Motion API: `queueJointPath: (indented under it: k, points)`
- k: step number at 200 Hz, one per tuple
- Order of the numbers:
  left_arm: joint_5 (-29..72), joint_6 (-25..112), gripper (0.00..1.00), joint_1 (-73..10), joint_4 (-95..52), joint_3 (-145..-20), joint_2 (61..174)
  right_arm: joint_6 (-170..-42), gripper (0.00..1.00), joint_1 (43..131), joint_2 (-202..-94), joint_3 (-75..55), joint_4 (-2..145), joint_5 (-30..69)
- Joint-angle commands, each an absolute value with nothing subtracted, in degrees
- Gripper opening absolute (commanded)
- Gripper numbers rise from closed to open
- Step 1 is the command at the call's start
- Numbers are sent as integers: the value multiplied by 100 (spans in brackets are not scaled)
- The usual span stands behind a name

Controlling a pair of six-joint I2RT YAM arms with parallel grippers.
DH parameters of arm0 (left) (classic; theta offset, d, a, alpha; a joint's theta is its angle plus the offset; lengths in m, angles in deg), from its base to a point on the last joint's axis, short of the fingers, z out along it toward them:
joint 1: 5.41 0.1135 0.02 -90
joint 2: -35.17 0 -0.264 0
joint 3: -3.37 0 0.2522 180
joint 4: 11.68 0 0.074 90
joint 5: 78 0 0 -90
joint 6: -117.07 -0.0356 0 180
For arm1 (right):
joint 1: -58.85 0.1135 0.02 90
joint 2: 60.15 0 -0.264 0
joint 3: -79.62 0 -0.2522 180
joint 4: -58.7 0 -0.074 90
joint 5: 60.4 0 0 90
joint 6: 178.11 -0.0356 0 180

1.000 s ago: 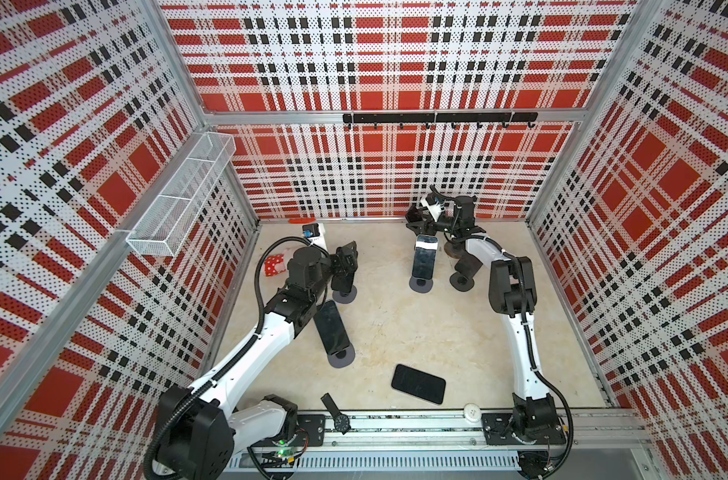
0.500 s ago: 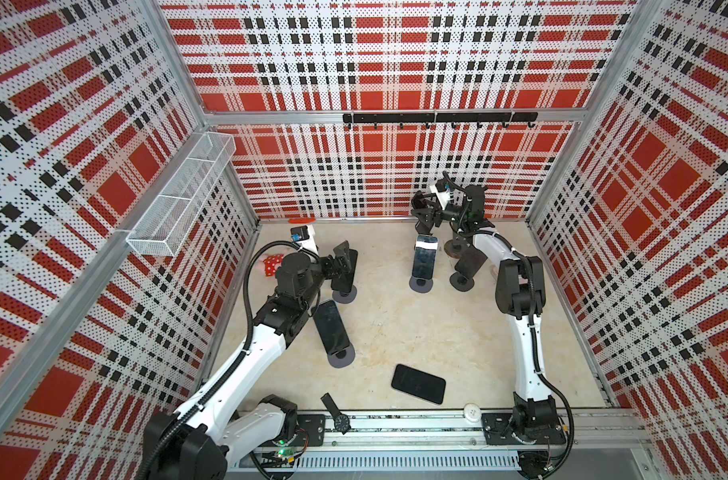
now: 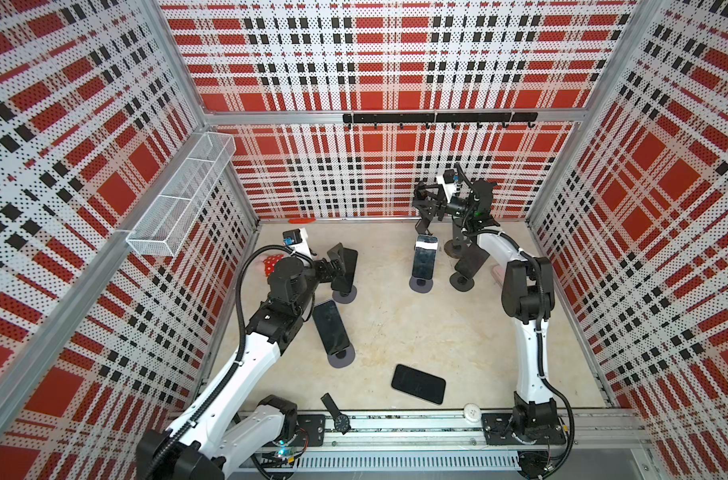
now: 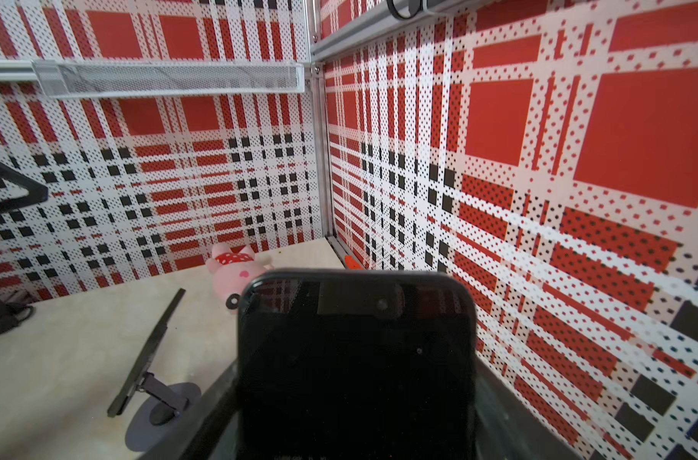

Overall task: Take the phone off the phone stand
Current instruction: 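Lift the black phone up off its stand with the right gripper, then carry the black phone toward the robot with the right gripper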

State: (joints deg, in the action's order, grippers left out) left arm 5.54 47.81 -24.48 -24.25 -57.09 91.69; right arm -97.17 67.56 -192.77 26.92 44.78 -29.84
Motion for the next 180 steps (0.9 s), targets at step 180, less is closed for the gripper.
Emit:
queueJointPath:
  k: [180]
  points:
    - [145,5059,98,-2402,-2090,-4986,8538,-7212,72,8768,-15913,-1209,5878,-1001]
